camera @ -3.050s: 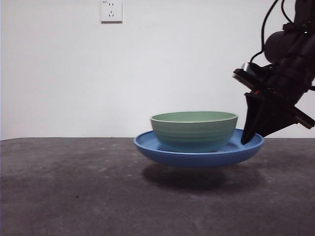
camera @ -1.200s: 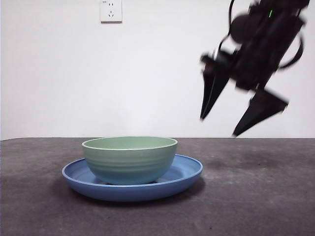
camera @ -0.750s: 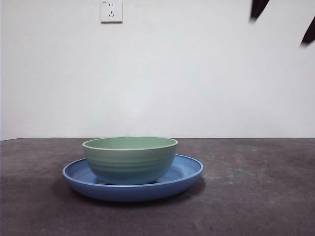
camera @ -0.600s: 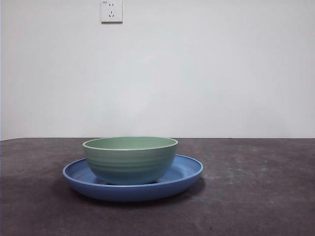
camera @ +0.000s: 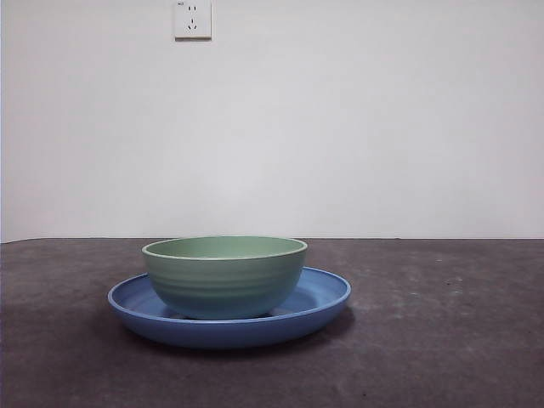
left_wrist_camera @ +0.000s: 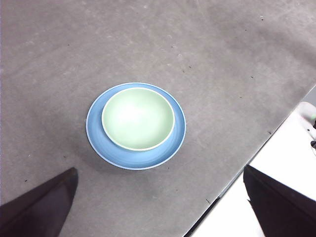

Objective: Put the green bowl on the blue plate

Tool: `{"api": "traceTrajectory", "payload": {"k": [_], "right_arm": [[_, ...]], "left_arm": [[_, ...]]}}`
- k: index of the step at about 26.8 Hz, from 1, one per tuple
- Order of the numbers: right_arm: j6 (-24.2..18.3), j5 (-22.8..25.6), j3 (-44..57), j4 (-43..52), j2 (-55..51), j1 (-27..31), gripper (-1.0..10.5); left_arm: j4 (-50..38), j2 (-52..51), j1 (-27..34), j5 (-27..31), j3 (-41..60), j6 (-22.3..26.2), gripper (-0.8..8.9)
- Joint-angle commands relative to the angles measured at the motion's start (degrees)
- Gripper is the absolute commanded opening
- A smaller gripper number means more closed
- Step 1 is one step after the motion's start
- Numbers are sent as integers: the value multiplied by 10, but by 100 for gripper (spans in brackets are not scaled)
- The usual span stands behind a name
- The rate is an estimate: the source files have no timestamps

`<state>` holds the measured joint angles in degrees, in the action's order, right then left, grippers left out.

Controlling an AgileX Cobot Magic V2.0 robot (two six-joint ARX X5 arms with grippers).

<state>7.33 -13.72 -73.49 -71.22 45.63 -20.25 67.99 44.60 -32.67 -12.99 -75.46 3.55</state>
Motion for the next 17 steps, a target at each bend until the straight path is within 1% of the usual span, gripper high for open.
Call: {"api": "traceTrajectory", "payload": {"k": [1,17], "right_arm": [[-5,-1,-8,5,3,-3,29],[-5,-2,-8,9,2,-3,37]], "left_arm": [[-3,3,-4,-1,-5,-1,31],[-1,3,-5,-1,-5,-2,41]]}}
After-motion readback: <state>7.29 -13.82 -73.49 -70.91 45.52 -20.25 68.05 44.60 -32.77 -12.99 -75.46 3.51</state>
